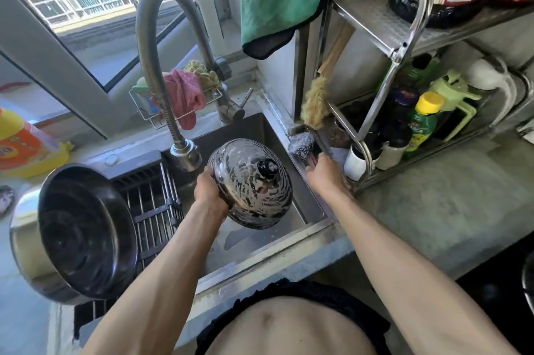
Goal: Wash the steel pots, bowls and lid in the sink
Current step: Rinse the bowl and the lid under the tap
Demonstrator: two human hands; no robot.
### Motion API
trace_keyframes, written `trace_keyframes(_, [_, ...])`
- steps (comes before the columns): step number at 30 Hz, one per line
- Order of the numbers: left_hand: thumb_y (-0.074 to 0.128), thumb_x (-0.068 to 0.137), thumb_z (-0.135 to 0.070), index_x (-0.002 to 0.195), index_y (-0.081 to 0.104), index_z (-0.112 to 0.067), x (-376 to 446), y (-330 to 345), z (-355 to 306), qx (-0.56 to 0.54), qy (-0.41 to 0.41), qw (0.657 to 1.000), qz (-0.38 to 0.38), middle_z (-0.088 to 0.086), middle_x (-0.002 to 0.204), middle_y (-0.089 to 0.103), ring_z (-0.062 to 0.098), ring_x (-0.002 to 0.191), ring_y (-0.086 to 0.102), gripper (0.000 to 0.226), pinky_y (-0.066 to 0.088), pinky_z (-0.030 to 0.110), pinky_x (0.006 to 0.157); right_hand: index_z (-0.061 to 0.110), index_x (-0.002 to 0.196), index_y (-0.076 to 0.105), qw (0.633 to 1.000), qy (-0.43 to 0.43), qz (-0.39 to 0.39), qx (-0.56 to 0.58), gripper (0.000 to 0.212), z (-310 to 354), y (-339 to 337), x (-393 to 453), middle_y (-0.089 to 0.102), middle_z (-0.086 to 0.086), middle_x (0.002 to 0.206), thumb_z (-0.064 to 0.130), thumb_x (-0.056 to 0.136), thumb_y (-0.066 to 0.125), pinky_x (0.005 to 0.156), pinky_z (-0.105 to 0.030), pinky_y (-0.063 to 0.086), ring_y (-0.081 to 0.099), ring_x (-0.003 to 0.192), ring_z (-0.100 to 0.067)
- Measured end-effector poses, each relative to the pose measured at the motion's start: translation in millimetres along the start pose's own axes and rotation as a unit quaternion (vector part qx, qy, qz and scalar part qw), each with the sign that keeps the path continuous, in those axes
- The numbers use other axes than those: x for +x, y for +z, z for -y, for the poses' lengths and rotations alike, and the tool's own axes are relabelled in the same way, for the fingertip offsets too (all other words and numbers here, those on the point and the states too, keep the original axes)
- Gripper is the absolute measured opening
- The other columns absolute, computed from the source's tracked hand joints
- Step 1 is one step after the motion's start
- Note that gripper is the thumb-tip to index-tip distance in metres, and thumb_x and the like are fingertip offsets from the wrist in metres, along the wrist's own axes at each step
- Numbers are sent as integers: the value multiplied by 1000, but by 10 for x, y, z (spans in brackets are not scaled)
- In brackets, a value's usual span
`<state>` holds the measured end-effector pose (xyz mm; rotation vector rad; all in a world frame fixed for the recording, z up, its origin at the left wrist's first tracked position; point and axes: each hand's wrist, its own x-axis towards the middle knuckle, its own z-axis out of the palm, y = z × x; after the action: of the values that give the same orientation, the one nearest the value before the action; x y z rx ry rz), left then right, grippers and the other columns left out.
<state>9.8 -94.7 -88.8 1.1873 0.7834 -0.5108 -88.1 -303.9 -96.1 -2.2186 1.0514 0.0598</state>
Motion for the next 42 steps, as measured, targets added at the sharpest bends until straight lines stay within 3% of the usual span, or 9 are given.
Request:
trace_keyframes(4, [60,89,-37,96,70,-24,119,-112,0,-4,4,1000,27,4,113,75,27,103,72,17,56,52,97,-1,131,49,999,-17,-44,-14,40,-1,34,-155,51,-19,136,15,96,57,91,-37,45,50,124,-33])
trace_keyframes(7, [58,91,-35,101,72,-21,148,-195,-38,-1,-2,1000,28,7,121,74,28,111,71,22,54,51,100,5,116,58,995,-47,-83,-30,25,-28,64,-255,58,-15,122,17,94,57,79,-34,44,56,111,-31])
trace_keyframes(10, [56,97,-36,123,74,-15,100,-300,-81,-27,-12,999,25,9,116,76,29,109,71,38,56,47,98,8,104,63,995,-76,-61,-5,15,13,109,-307,64,-11,109,15,93,56,72,-28,39,59,99,-28])
trace_keyframes(14, [51,99,-34,118,75,-12,83,-490,-131,-63,-21,997,39,13,111,77,32,108,71,38,54,48,101,8,101,68,994,-105,-24,25,14,206,176,-260,70,-11,104,15,91,60,80,-29,44,62,99,-28])
trace_keyframes(21, [53,96,-34,131,70,-14,187,-790,-320,-139,-7,989,53,14,121,74,34,116,68,43,49,55,107,6,109,65,977,-204,30,-50,21,828,325,62,65,-13,108,18,93,56,76,-30,44,61,101,-30])
trace_keyframes(28, [49,99,-42,127,71,-12,351,-800,-441,-137,-19,989,55,17,123,73,38,115,68,47,47,57,108,9,145,37,924,-345,-7,-164,60,1605,513,440,35,-15,145,4,88,58,81,-40,49,49,119,-35])
trace_keyframes(33, [50,99,-41,128,71,-12,433,-699,-452,-117,-26,991,57,18,122,72,39,114,69,46,48,57,107,16,156,12,926,-278,50,-251,91,1708,547,743,15,-9,157,6,81,64,86,-47,49,40,126,-41])
trace_keyframes(37, [47,101,-39,129,70,-11,410,-666,-410,-105,-34,992,62,19,120,73,38,113,69,46,49,56,107,11,155,10,904,-275,41,-326,93,1675,581,865,8,-4,159,9,81,67,84,-42,47,40,125,-39])
trace_keyframes(42, [47,100,-36,131,69,-10,339,-738,-384,-127,-36,988,74,19,124,71,39,118,67,47,46,56,110,7,154,5,933,-211,82,-280,95,1765,678,781,10,-9,157,17,83,67,86,-45,52,34,131,-40])
